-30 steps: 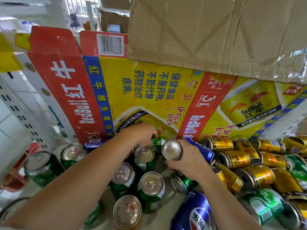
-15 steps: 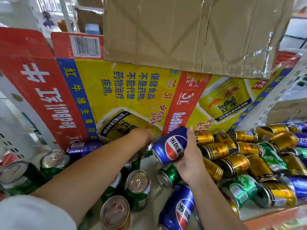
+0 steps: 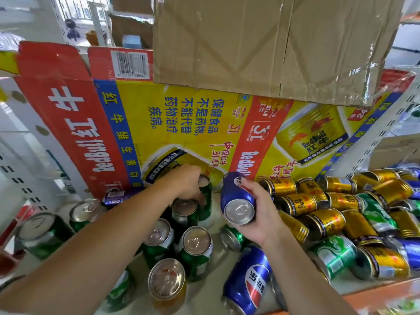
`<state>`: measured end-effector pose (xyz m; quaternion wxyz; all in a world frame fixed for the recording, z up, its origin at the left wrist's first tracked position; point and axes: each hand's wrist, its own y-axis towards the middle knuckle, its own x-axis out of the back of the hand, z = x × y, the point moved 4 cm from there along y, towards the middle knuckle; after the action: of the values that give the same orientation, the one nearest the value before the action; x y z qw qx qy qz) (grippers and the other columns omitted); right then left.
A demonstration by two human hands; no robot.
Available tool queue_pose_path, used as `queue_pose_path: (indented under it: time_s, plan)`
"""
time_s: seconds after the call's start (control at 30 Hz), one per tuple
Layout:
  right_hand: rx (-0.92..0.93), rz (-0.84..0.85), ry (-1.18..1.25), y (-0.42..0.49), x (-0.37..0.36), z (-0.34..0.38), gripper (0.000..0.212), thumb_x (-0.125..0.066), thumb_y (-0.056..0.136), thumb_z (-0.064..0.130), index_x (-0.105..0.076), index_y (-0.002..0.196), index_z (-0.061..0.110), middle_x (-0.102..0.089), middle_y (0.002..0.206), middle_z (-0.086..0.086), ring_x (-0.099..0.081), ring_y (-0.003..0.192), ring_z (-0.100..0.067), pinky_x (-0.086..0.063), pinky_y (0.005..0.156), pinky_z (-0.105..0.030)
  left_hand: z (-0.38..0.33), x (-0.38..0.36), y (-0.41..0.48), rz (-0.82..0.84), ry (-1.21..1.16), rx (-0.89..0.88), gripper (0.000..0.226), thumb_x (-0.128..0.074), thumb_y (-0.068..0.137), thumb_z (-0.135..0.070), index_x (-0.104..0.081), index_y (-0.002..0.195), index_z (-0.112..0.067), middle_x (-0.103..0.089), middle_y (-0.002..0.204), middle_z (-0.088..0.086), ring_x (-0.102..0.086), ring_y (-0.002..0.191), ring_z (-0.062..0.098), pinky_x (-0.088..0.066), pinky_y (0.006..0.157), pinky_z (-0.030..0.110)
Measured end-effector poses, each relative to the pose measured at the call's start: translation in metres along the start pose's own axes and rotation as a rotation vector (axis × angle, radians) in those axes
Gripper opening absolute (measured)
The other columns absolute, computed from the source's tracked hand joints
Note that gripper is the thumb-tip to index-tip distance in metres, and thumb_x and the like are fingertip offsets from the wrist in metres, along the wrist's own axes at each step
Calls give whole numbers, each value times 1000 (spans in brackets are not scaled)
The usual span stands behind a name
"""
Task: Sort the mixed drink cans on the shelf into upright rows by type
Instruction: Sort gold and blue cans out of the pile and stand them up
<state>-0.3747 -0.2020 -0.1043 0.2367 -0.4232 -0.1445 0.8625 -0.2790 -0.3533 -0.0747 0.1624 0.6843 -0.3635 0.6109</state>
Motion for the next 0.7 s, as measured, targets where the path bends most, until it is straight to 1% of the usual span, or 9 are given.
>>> queue_pose_path:
  time_s: [0.07, 0.13, 0.2, 0.27, 0.33, 0.4, 0.47, 0.6, 0.7]
  plan:
    - [-57, -28, -168, 1, -1, 1, 63, -78, 68, 21, -55, 127, 14, -68, 108, -17, -67, 84, -32, -56, 70, -41, 2, 0, -3, -24, -37, 37, 74, -87, 51, -59, -56, 101, -14, -60, 98, 5, -58, 82, 26, -53, 70, 39]
    - [-40, -87, -445, 2, -1, 6, 65, -80, 68, 15, -49, 125, 14, -67, 108, -16, -68, 79, -31, -56, 68, -42, 5, 1, -6, -54, -63, 58, 71, -87, 53, -56, -58, 100, -11, -61, 96, 5, -59, 81, 26, -53, 68, 38]
    - [41, -165, -743, 4, -2, 11, 63, -80, 72, 15, -40, 120, 19, -62, 108, -12, -66, 89, -28, -57, 80, -44, 8, 2, -9, -75, -67, 77, 68, -86, 55, -53, -60, 101, -11, -63, 97, 7, -61, 82, 26, -54, 69, 39]
    - [105, -215, -1016, 6, -6, 14, 70, -82, 71, 20, -33, 121, 23, -56, 107, -4, -61, 97, -24, -54, 87, -41, 14, 2, -9, -77, -75, 100, 65, -85, 56, -51, -61, 102, -11, -64, 96, 5, -61, 82, 25, -53, 71, 38]
    - [188, -234, -1302, 9, -12, 18, 68, -81, 69, 25, -37, 120, 24, -53, 107, -1, -57, 98, -22, -51, 85, -38, 22, 1, -8, -45, -99, 119, 73, -84, 58, -53, -60, 112, -10, -60, 98, 2, -57, 85, 22, -51, 76, 38]
    - [293, -244, -1590, 10, -22, 22, 54, -80, 67, 30, -46, 109, 25, -51, 110, -2, -55, 95, -22, -50, 82, -36, 27, -1, -8, -27, -151, 129, 81, -82, 63, -53, -54, 125, -9, -60, 112, 5, -58, 98, 24, -49, 87, 39]
    - [379, -248, -1737, 11, -33, 24, 45, -78, 67, 32, -50, 101, 24, -52, 107, -2, -55, 91, -22, -49, 76, -35, 27, 0, -11, -23, -192, 111, 75, -77, 71, -53, -54, 127, -9, -59, 124, 7, -57, 107, 25, -48, 91, 39]
    - [443, -168, -1940, 16, -48, 12, 48, -77, 71, 35, -51, 108, 19, -52, 108, -3, -56, 96, -27, -47, 75, -35, 36, 5, -19, 40, -313, 69, 65, -62, 85, -55, -50, 135, -16, -53, 135, 4, -51, 120, 23, -42, 95, 35]
    - [468, -58, -1973, 22, -53, 1, 42, -76, 73, 32, -56, 107, 18, -53, 103, -3, -58, 97, -27, -45, 71, -32, 62, 10, -26, 44, -293, 105, 39, -53, 97, -39, -57, 127, -15, -57, 127, 8, -53, 121, 29, -43, 88, 32]
